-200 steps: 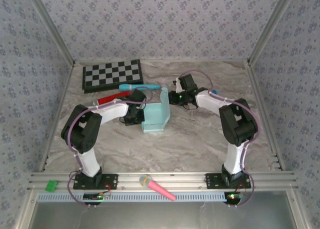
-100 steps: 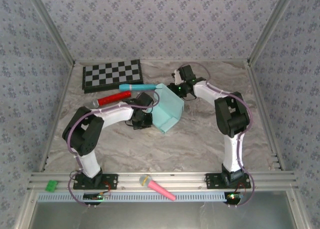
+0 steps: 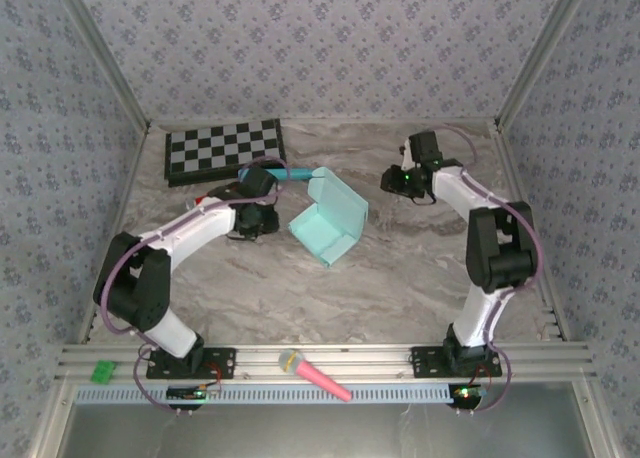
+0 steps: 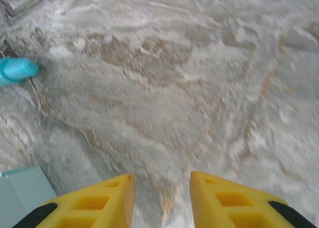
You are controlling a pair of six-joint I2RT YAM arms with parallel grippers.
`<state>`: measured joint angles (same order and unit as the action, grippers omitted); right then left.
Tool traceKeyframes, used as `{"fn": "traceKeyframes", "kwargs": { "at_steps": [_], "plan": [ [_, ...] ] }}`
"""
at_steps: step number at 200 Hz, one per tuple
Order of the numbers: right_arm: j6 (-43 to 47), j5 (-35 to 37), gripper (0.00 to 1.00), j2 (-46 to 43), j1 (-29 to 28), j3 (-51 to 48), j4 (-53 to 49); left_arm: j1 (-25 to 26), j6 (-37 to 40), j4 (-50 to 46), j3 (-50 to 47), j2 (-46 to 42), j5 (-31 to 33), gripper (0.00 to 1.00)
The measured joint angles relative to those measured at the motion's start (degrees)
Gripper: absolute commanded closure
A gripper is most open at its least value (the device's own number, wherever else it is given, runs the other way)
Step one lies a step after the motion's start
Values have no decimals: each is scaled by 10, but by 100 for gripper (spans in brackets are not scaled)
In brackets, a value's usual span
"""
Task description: Fold the paper box
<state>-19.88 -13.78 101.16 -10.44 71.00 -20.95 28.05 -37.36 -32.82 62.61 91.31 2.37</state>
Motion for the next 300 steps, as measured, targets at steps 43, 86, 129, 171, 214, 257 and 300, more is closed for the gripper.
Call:
{"fn": "traceKeyframes", "kwargs": {
  "at_steps": [43,86,129,171,214,257,300],
  "plan": [
    [-35,7,66,-131,-17,-168,19,-41,43,8,71,89,-8,89],
    [-113,39,75,-222,-106,-279,59,-42,77,24,144,186,-38,99],
    [-183,71,82,-229,-193,-318,112,-42,82,36,149,211,-91,100],
    [-226,91,84,-184,-236,-318,163,-39,83,68,128,211,-130,100],
    [-239,111,85,-157,-240,-316,181,-30,78,91,77,185,-149,100],
    [-235,117,85,-143,-231,-306,182,-13,57,106,25,152,-153,100],
    [-209,115,83,-110,-193,-279,183,15,21,116,-17,121,-153,100]
  ]
}}
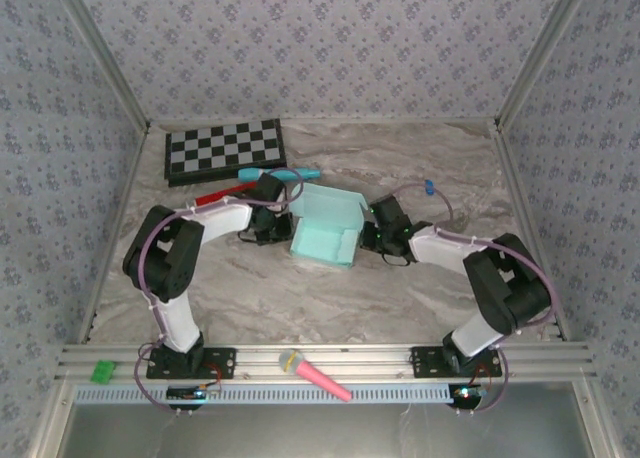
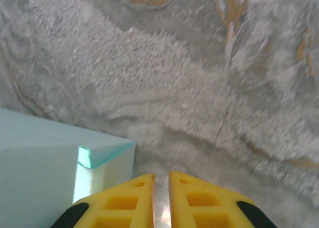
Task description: Fold the paper box
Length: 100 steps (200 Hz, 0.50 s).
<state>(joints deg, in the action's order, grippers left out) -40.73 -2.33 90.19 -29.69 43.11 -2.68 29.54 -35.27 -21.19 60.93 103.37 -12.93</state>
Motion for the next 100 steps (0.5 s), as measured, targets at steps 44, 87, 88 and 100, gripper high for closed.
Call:
{"fn": "traceKeyframes", "kwargs": {
  "at_steps": [44,87,88,100],
  "plan": [
    [33,-16,81,35,37,37,1,28,-40,22,-32,-29,-11,100],
    [66,-33,75,34,65,48,-9,31,-59,33,-48,-57,-9,97],
    [66,-33,75,34,66,48,-10,31,-59,33,-48,-57,-8,97],
    [78,-41,71,23,80,48,-21,31,-58,28,-49,-73,3,96]
  ]
}}
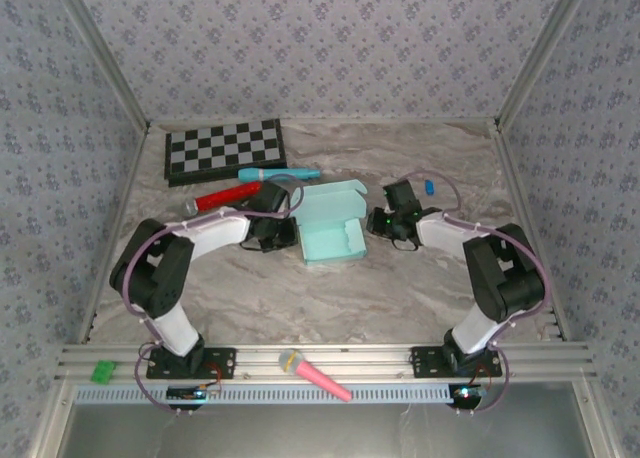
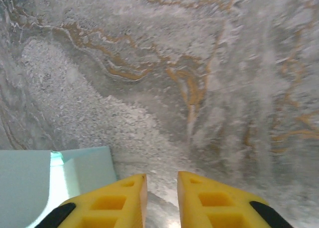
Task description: Fold the paper box
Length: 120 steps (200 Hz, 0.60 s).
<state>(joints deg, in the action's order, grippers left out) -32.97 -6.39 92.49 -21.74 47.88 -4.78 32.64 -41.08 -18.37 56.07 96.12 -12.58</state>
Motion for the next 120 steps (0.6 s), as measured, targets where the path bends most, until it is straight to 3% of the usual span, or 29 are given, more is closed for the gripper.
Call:
{"fn": "traceKeyframes", "kwargs": {
  "at_steps": [56,82,120],
  "plan": [
    [72,-69,51,-77,19,2,-52,-5,27,-26,-4,-84,75,88],
    [89,-112,49,-76,18,2,-65,-16,53,-24,-11,-116,98,78],
    [96,-144,49,-65,11,3,-71,-40,126,4,-34,-156,87,52]
  ]
}}
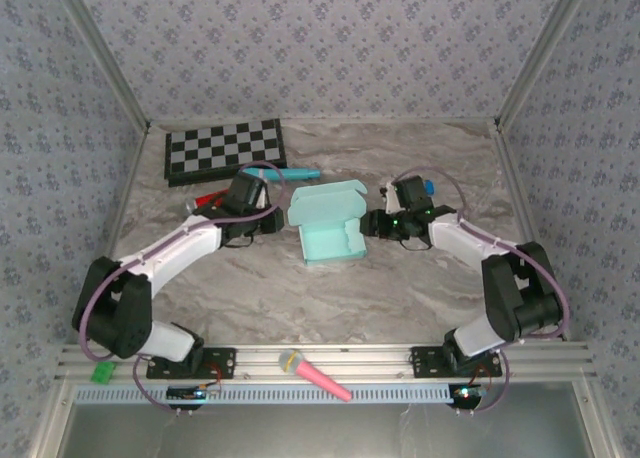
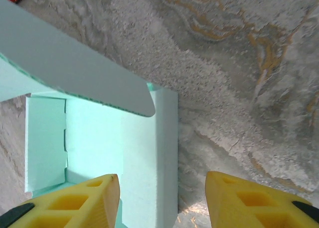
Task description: Fold the paper box
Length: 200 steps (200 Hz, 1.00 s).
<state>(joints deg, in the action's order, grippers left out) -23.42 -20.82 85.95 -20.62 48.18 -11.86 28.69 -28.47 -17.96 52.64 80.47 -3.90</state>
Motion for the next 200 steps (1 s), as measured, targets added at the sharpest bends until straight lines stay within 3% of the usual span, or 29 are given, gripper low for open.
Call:
{"fn": "traceKeyframes", "kwargs": {
  "at_steps": [7,25,78,107,136,200],
  "plan": [
    [1,-2,49,2,-2,0,-1,-7,16,13,-8,-10,-10,46],
    [4,-3,49,6,-3,4,-5,-23,61,48,-28,-29,-43,42],
    [7,-3,49,19,-3,16,-13,-47,222,170,-78,-31,-166,41],
    [8,-3,50,27,-3,18,-16,-48,281,183,-63,5,-219,47],
    [8,-3,50,31,-3,18,-17,-51,312,190,-36,50,-243,60],
    [8,-3,50,43,-10,19,-17,-63,306,226,-21,76,-275,82]
  ]
}}
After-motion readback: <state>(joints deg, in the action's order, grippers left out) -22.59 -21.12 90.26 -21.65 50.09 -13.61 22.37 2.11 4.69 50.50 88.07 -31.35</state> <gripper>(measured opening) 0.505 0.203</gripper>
